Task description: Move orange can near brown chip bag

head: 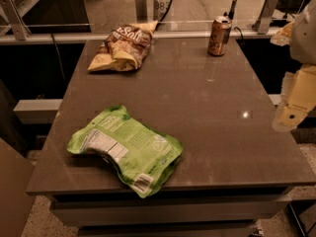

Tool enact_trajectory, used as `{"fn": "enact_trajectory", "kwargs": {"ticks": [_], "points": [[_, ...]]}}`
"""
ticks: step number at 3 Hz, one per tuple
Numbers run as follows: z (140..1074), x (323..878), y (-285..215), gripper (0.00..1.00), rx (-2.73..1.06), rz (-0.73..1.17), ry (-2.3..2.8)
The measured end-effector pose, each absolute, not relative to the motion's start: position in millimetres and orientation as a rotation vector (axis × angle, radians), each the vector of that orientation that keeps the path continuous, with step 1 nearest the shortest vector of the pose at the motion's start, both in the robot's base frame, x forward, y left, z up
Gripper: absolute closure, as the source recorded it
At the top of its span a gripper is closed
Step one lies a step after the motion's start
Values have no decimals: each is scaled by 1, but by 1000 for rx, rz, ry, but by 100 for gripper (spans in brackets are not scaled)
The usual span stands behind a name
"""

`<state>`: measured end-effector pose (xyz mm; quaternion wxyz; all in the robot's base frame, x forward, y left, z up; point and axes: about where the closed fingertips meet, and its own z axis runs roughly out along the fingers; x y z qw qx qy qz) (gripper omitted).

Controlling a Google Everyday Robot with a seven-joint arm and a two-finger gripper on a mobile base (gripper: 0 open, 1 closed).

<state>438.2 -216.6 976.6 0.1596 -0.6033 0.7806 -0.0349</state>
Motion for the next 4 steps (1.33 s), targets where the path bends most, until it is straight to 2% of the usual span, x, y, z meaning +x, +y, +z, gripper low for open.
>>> {"fn": "enact_trajectory", "kwargs": {"ticks": [2,4], "points": [[979,439,-215,0,-1697,-112,2232],[963,465,-229,0,-1475,-213,2273]]}}
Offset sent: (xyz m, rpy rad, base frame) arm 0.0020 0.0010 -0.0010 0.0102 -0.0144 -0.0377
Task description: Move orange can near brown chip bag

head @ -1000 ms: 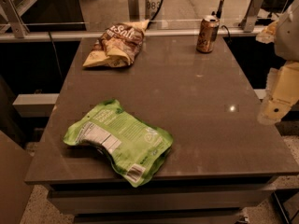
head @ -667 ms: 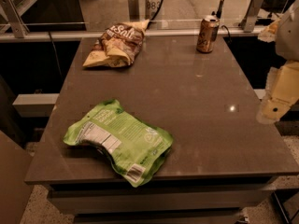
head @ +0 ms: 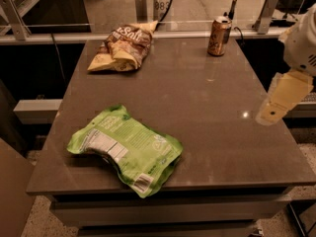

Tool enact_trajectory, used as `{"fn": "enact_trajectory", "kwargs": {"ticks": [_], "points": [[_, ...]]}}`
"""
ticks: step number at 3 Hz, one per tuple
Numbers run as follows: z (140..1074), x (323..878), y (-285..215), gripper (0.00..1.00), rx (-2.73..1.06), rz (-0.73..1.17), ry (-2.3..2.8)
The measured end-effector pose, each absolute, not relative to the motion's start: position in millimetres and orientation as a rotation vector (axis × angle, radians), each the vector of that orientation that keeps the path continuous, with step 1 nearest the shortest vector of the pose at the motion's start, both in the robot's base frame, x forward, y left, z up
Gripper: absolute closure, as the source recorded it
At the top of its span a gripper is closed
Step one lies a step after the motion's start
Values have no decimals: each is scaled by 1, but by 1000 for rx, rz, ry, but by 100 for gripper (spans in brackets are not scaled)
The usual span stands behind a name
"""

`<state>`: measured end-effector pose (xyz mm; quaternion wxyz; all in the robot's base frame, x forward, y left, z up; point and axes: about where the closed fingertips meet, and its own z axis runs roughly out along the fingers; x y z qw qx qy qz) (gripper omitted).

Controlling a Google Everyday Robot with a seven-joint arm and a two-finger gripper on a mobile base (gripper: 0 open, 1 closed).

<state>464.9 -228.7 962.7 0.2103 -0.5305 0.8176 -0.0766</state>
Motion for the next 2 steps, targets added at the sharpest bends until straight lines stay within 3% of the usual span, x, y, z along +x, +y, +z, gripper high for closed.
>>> {"fn": "enact_trajectory", "kwargs": {"ticks": [2], "points": [[931,520,-269,0,-1279,-105,2181]]}}
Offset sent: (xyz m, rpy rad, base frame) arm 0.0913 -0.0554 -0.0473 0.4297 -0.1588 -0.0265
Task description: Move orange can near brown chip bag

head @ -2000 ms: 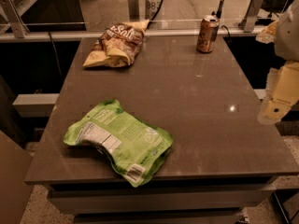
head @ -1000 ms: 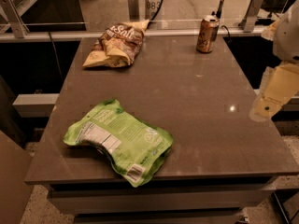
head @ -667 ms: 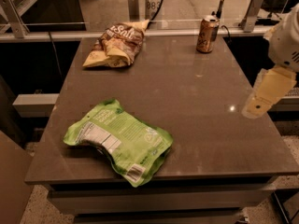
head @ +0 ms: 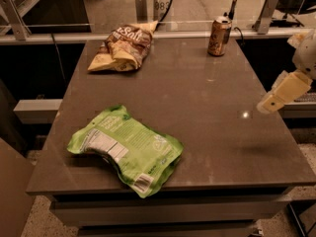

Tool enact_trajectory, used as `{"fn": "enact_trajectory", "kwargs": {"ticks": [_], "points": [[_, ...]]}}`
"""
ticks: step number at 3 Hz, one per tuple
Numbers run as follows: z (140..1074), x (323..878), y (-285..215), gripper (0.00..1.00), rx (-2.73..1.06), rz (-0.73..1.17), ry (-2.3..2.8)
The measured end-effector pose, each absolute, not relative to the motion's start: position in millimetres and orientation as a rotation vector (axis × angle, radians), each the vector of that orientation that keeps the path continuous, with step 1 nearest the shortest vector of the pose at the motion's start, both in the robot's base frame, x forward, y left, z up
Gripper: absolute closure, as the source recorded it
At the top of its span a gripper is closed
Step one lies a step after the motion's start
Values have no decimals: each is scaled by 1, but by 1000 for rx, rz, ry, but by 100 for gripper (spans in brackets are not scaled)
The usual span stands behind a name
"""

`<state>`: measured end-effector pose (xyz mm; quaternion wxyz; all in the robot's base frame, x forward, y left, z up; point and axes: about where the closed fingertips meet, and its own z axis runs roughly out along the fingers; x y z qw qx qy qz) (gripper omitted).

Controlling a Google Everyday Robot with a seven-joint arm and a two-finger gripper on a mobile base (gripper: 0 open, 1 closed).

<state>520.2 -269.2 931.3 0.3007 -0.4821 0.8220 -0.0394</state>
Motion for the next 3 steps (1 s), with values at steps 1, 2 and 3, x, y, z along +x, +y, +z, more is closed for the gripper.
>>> {"fn": "enact_trajectory", "kwargs": {"ticks": [1,2,3], "points": [[923,525,-257,0,-1265,-8,2163],[924,529,-261,0,-1262,-60,2170],[923,554,-261,0,-1271,-88,2113]]}}
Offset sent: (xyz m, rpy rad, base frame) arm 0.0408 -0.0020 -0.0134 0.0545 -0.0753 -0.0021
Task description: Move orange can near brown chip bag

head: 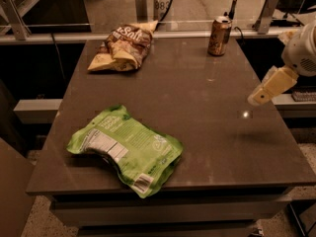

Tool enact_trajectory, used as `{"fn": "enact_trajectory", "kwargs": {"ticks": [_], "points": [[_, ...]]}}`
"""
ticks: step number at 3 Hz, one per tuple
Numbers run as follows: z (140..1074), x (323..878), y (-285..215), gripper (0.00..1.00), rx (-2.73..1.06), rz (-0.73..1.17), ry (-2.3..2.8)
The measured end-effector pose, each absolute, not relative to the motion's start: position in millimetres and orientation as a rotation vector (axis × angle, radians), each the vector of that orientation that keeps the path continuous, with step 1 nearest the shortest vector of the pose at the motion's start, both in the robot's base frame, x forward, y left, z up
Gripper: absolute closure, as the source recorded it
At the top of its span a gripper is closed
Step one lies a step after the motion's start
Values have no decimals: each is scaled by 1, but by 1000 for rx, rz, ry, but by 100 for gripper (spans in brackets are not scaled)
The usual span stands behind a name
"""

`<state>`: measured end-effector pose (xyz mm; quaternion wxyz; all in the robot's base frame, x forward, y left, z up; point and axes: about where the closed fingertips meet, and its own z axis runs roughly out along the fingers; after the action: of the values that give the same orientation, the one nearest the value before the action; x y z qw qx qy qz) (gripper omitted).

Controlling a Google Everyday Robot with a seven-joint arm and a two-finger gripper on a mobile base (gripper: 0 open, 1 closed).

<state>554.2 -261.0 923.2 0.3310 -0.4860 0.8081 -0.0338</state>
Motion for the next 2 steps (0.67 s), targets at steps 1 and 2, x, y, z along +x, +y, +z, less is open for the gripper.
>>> {"fn": "enact_trajectory", "kwargs": {"ticks": [1,2], "points": [[921,585,-262,0,-1299,-84,2034],[915,618,-259,0,-1330,-40,1951]]}}
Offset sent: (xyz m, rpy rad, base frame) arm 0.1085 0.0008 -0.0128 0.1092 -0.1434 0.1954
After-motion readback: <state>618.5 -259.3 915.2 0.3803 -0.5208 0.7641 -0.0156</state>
